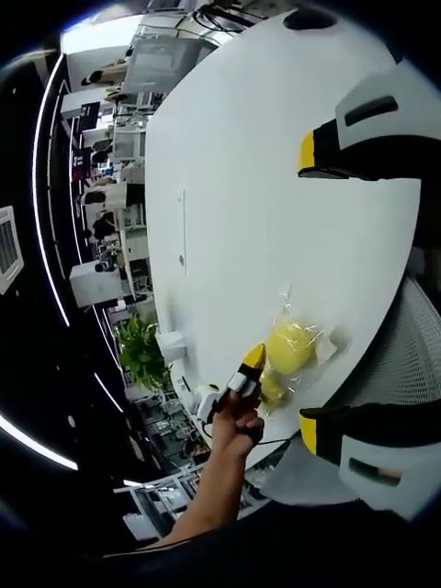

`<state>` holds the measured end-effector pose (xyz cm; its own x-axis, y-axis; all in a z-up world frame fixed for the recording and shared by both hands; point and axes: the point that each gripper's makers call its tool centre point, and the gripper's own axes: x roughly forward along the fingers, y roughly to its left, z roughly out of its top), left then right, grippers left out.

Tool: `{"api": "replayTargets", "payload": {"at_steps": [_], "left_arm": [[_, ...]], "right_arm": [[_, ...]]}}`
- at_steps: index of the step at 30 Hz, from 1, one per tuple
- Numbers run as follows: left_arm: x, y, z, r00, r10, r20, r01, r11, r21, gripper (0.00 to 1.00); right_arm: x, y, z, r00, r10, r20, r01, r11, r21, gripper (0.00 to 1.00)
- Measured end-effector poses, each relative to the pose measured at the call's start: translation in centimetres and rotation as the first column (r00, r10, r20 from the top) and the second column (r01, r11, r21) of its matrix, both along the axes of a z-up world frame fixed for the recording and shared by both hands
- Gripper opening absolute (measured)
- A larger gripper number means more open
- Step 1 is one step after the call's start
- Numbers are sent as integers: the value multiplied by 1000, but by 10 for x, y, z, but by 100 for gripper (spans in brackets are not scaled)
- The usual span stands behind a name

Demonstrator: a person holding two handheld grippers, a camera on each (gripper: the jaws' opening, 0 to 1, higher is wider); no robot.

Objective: Compare the silicone blocks by pressing each to a similar depth, holding the contact briefly, and releasing to observe deformation and rebound differences across the visible hardness samples.

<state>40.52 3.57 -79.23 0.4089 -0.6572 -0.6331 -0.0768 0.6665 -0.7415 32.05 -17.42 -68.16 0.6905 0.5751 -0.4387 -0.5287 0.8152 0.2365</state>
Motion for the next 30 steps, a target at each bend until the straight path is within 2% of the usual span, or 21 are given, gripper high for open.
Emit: {"api": "replayTargets", "payload": {"at_steps": [2,10,19,30], "left_arm": [[2,-3,6,999,6,32,-5,999,-35,0],[-1,-10,26,999,23,35,-18,992,-127,0],[-3,-13,46,995,-10,98,25,988,-154,0],[7,-11,67,986,-52,160,79,982,-169,0]], "right_arm": [[0,1,0,1000,1,1,-1,1000,1,96],[1,5,3,1000,6,9,-6,1000,1,96],[-1,8,7,1000,7,20,-7,1000,4,96],[-2,8,17,999,-16,41,15,1000,21,96]]}}
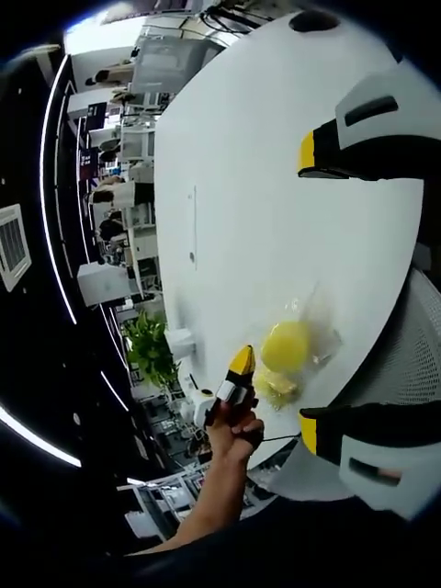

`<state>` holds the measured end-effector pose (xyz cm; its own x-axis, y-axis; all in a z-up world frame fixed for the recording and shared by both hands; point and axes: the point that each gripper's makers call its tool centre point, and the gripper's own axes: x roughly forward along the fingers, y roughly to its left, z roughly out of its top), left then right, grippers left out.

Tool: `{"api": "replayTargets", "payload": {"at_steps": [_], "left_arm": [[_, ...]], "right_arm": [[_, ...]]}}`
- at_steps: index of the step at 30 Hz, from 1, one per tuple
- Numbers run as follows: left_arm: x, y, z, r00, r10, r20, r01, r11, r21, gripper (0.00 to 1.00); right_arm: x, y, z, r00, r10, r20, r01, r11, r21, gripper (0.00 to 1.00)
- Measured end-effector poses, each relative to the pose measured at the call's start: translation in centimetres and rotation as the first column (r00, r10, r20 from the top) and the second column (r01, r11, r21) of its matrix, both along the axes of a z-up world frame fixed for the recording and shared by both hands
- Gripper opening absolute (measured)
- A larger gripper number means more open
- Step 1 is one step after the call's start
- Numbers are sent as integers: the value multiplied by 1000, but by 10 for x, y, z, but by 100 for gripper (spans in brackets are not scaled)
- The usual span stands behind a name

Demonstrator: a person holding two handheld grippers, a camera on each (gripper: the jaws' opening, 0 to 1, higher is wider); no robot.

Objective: Compare the silicone blocks by pressing each to a similar depth, holding the contact briefly, and releasing to observe deformation and rebound differences across the visible hardness samples.

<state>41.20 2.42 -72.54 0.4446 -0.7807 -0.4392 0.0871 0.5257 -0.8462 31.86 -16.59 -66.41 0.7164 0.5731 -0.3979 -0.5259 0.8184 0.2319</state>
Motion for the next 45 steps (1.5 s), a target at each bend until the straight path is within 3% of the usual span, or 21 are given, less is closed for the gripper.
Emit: {"api": "replayTargets", "payload": {"at_steps": [5,8,12,22,26,32,33,35,39,41,45], "left_arm": [[8,4,12,999,-1,43,2,1000,-15,0],[13,5,27,993,-41,110,39,999,18,0],[18,8,40,989,-50,138,47,999,26,0],[37,21,90,956,-56,287,41,998,57,0],[44,21,123,928,-60,367,53,998,30,0],[46,21,158,892,-73,446,71,997,21,0],[45,20,165,882,-80,464,80,997,20,0],[42,18,173,843,-118,524,97,993,67,0],[37,19,186,838,-97,536,80,995,56,0],[36,19,196,814,-102,572,88,995,53,0],[36,19,215,791,-107,602,97,994,50,0]], "right_arm": [[2,6,-1,1000,19,-1,-19,1000,-8,96],[4,9,5,1000,17,8,-17,1000,-6,96],[4,13,8,999,34,13,-34,999,-16,96],[14,22,23,998,44,49,-43,999,-5,96],[21,25,33,996,60,70,-60,998,-10,96],[29,29,42,993,69,92,-68,998,-12,96],[30,30,45,993,72,98,-72,997,-12,96],[33,32,49,990,83,110,-82,997,-16,96],[38,38,59,987,103,124,-101,995,-19,96],[41,42,66,984,115,135,-114,993,-18,96],[43,51,81,977,150,152,-148,989,-20,96]]}}
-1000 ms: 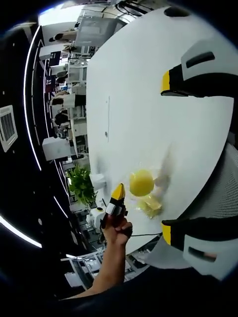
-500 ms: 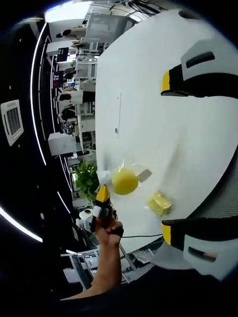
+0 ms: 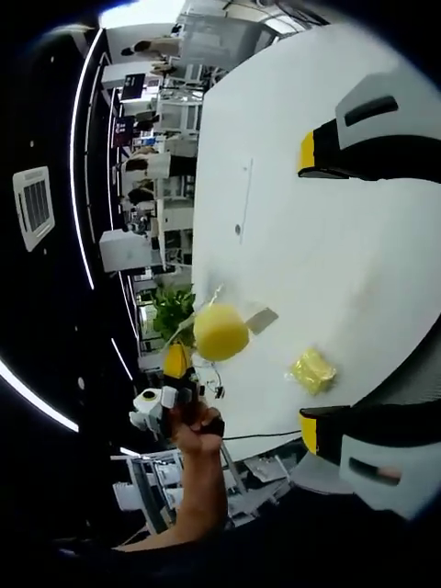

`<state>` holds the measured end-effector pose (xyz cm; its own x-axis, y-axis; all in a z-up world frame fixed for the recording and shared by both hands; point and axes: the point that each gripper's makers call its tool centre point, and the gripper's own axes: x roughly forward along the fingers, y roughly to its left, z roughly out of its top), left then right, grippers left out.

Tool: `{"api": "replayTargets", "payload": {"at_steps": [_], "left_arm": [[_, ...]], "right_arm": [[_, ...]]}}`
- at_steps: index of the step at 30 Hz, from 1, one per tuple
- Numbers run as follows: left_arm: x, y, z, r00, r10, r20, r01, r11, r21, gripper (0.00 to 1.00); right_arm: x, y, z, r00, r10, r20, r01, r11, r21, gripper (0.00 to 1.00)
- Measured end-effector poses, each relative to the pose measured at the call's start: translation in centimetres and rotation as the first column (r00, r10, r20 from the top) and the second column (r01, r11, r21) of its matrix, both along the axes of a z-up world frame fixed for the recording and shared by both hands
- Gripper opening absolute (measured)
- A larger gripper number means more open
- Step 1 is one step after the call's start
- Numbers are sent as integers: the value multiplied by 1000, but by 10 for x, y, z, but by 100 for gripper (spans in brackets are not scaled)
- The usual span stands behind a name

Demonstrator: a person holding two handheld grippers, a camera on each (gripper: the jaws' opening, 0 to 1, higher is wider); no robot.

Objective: Compare the silicone blocks by pressing each to a similar depth, holding the contact briefly, and releasing to observe deformation and rebound differences across the visible hardness samples.

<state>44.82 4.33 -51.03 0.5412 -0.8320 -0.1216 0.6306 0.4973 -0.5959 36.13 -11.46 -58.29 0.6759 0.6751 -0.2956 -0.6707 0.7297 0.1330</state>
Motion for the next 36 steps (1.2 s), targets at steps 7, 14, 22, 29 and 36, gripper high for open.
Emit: {"api": "replayTargets", "payload": {"at_steps": [7,14,22,29,36], "left_arm": [[-5,3,26,998,-8,66,10,1000,-20,0],[-12,7,47,994,-5,114,9,999,-40,0],[-28,8,86,982,-41,183,63,991,-118,0],[-45,2,108,979,-70,193,107,977,-187,0],[-65,-8,117,984,-81,159,117,965,-234,0]], "right_arm": [[11,7,22,999,25,27,-26,999,36,96],[19,23,56,994,80,78,-85,994,62,96],[26,39,96,976,161,146,-174,981,80,96],[27,55,120,952,228,205,-254,961,111,96],[24,73,125,917,296,266,-336,934,118,89]]}}
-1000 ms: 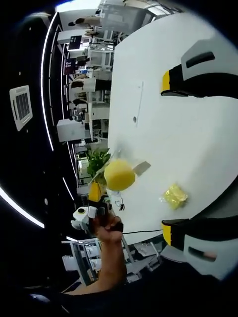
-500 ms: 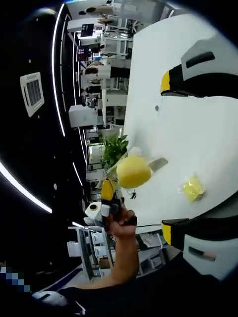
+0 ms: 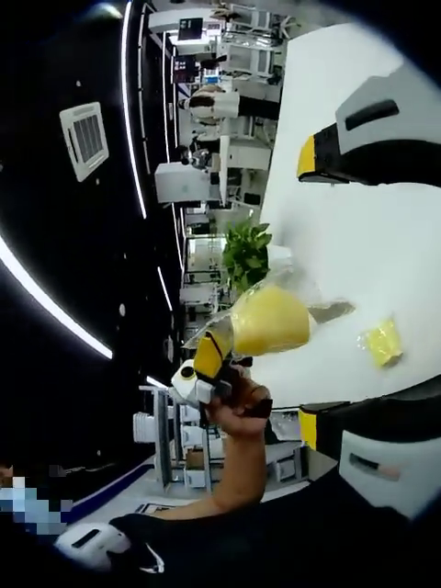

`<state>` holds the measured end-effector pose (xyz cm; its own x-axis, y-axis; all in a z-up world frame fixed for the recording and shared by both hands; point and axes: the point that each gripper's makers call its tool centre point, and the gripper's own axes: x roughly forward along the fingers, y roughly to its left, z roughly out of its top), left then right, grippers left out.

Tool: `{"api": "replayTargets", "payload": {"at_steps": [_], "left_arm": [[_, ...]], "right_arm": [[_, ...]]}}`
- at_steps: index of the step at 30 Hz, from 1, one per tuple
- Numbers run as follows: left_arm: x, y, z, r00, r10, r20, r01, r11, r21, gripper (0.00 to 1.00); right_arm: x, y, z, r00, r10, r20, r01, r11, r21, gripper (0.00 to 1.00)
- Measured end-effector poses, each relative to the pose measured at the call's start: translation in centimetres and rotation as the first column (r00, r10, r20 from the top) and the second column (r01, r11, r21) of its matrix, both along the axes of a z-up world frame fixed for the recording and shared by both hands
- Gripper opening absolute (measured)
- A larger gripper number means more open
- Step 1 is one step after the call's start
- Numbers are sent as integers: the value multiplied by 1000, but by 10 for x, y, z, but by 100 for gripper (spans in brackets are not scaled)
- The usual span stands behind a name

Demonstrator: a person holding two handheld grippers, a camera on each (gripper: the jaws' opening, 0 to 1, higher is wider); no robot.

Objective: Compare the silicone blocks by pressing each to a similar depth, holding the contact briefly, and releasing to observe deformation and rebound differences across the visible hardness samples.

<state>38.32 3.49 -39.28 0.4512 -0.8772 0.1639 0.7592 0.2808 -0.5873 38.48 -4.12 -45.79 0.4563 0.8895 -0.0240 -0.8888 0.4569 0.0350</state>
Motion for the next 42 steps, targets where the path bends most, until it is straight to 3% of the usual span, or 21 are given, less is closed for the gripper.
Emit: {"api": "replayTargets", "payload": {"at_steps": [2,7,9,12,25,32,42], "left_arm": [[-4,-2,1,1000,0,-1,0,1000,4,0],[-10,-10,4,1000,-14,-14,14,1000,-16,0],[-12,-15,6,1000,-18,-23,18,1000,-26,0],[-13,-20,10,999,-32,-22,32,999,-41,0],[-21,-34,21,997,-73,-29,71,995,-64,0],[-23,-31,30,997,-79,-13,78,994,-73,0],[-21,-27,27,996,-82,-23,80,994,-78,0]], "right_arm": [[-2,5,2,1000,15,-3,-15,1000,25,90],[-13,19,5,997,72,-12,-72,996,43,80],[-18,24,18,995,95,-21,-92,989,115,75],[-18,28,18,995,104,-8,-103,991,85,72],[-22,34,30,986,168,-13,-166,980,110,58],[-28,38,45,980,200,9,-199,970,137,48],[-32,43,42,975,222,-1,-220,966,140,42]]}}
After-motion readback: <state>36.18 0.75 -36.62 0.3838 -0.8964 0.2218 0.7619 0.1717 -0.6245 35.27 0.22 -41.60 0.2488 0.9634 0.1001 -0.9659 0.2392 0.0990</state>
